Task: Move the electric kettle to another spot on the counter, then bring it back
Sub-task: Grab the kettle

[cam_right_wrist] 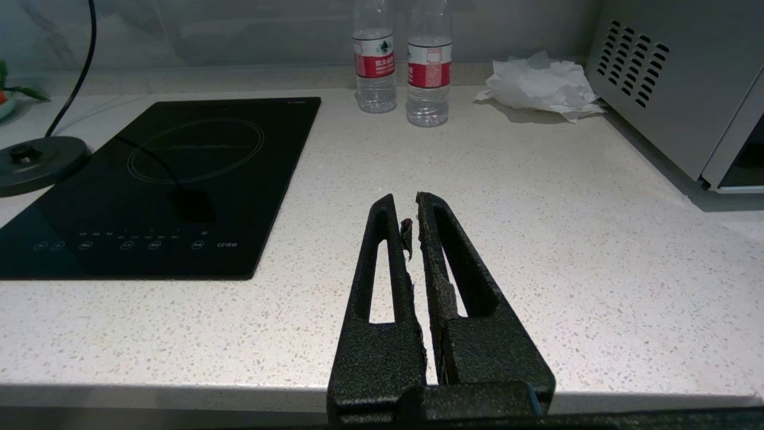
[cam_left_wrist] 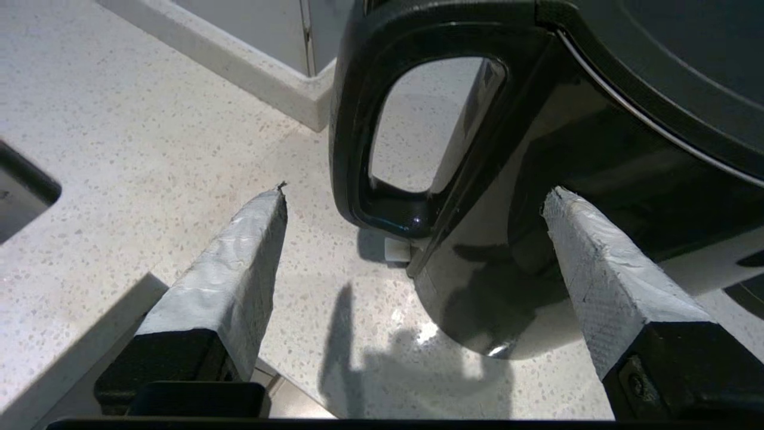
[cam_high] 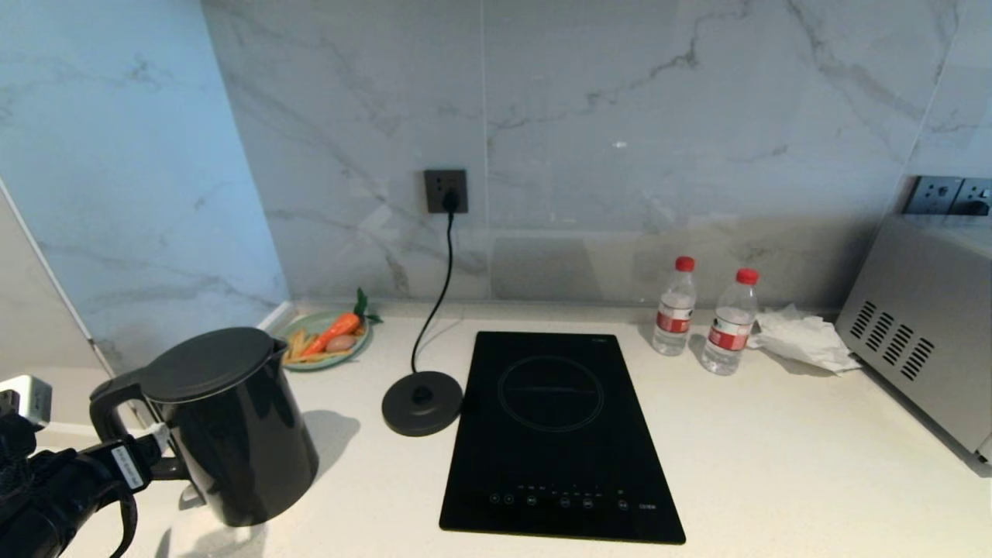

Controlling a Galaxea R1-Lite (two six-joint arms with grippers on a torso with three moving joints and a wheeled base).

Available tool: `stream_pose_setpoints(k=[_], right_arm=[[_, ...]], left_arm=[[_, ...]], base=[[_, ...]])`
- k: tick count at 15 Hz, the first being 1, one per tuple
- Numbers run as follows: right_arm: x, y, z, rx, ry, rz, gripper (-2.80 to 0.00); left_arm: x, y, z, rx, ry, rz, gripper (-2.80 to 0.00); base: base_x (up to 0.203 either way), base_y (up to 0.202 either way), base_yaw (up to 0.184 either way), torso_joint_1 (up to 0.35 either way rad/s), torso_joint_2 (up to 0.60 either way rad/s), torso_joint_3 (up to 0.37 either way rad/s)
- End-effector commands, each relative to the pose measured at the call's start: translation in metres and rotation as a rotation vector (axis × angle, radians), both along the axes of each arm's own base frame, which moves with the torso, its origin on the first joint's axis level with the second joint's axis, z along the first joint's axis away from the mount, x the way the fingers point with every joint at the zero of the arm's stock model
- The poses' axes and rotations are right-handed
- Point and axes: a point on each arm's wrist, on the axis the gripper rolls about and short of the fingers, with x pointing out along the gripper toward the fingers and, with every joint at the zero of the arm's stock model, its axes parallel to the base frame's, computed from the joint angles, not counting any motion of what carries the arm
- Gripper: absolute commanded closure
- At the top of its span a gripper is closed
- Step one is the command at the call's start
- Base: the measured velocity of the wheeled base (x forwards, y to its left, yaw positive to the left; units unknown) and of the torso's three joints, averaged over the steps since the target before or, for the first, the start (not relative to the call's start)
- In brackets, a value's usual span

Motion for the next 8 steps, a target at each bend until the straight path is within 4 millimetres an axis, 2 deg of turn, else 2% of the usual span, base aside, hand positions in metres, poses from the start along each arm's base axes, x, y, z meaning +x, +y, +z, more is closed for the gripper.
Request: stream_pose_setpoints(k=[1,6,8], right_arm=[[0.000,0.000,0.000,0.000,0.000,-0.001,0.00],[0.000,0.000,0.000,0.000,0.000,-0.001,0.00],[0.000,0.000,0.000,0.000,0.000,-0.001,0.00]], left_arm=[[0.008,0.008,-0.001,0.000,0.005,0.034,-2.80],[0.026,0.018,-0.011,0.017,-0.018,0.062,-2.80],[0.024,0.026,-0.014,0.046,-0.051,0.090,-2.80]], base=[[0.000,0.000,0.000,0.000,0.00,0.000],[0.000,0.000,0.000,0.000,0.00,0.000],[0.000,0.000,0.000,0.000,0.00,0.000]])
